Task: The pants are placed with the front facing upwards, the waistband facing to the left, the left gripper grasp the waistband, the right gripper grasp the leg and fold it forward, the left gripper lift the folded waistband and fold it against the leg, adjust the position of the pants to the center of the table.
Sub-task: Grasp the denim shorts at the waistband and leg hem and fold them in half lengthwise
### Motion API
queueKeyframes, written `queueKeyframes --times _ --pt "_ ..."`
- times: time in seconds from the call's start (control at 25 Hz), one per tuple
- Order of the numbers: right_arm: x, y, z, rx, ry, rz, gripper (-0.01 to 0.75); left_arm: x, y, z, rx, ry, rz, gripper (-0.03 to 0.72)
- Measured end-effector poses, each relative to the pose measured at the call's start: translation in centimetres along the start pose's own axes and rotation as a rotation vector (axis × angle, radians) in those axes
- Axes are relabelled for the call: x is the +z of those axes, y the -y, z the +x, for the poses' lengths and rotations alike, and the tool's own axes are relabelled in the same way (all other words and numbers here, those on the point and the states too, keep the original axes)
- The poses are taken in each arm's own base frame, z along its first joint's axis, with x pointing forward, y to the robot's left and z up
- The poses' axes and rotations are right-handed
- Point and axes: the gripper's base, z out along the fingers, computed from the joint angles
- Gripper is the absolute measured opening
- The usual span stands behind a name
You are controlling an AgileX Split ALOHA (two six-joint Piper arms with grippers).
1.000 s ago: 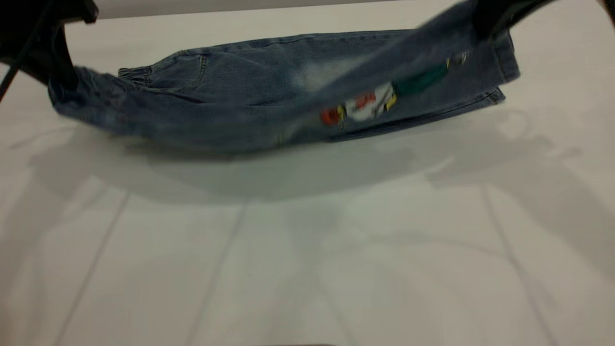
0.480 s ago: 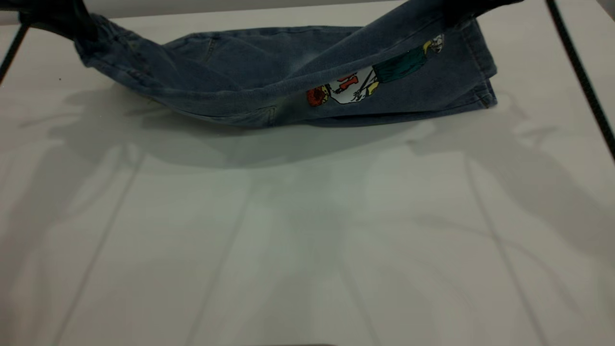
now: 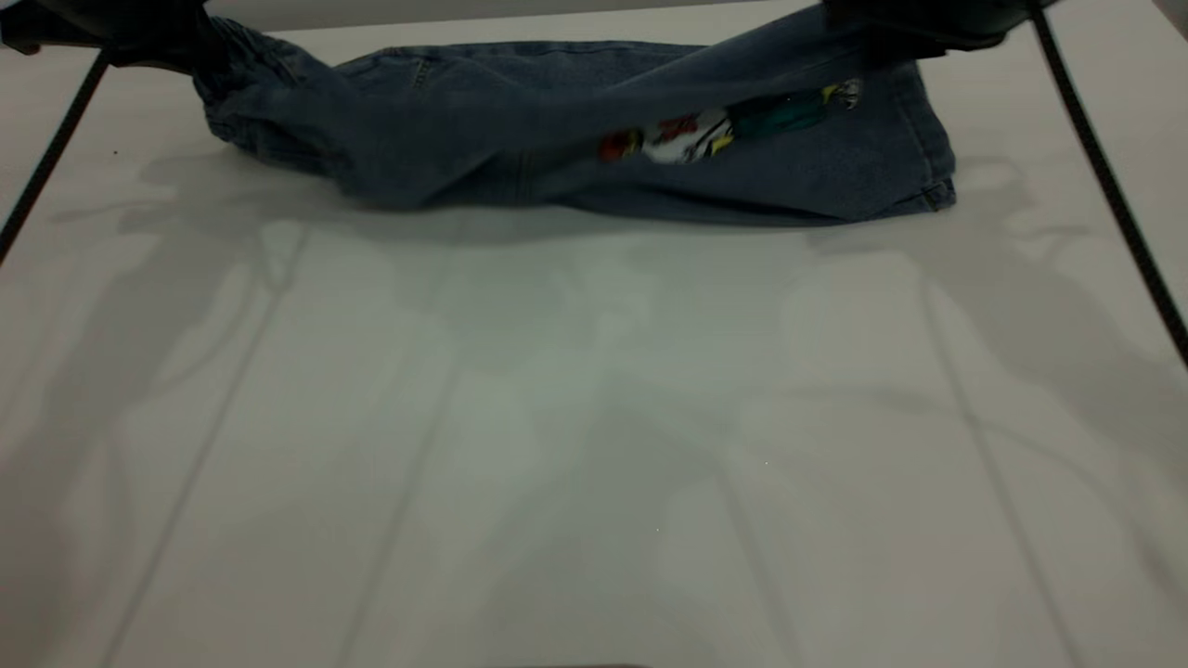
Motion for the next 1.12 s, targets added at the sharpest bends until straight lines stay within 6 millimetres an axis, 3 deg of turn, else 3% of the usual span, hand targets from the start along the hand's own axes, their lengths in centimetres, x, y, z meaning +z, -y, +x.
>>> queueKeyframes --times 0.24,0.88,1.12 --pt "0.5 2.7 0.0 0.077 0.024 0.055 0.034 1.6 -0.2 0.4 -0.061 0.097 0.007 0.059" --pt "1.4 3.0 0.0 0.111 0.109 0.074 0.035 3.3 2.3 1.4 -0.047 0.29 0.085 0.071" --pt "1.4 3.0 -0.3 0.113 0.143 0.078 0.086 3.9 2.2 1.9 -0.015 0.297 0.095 0.136"
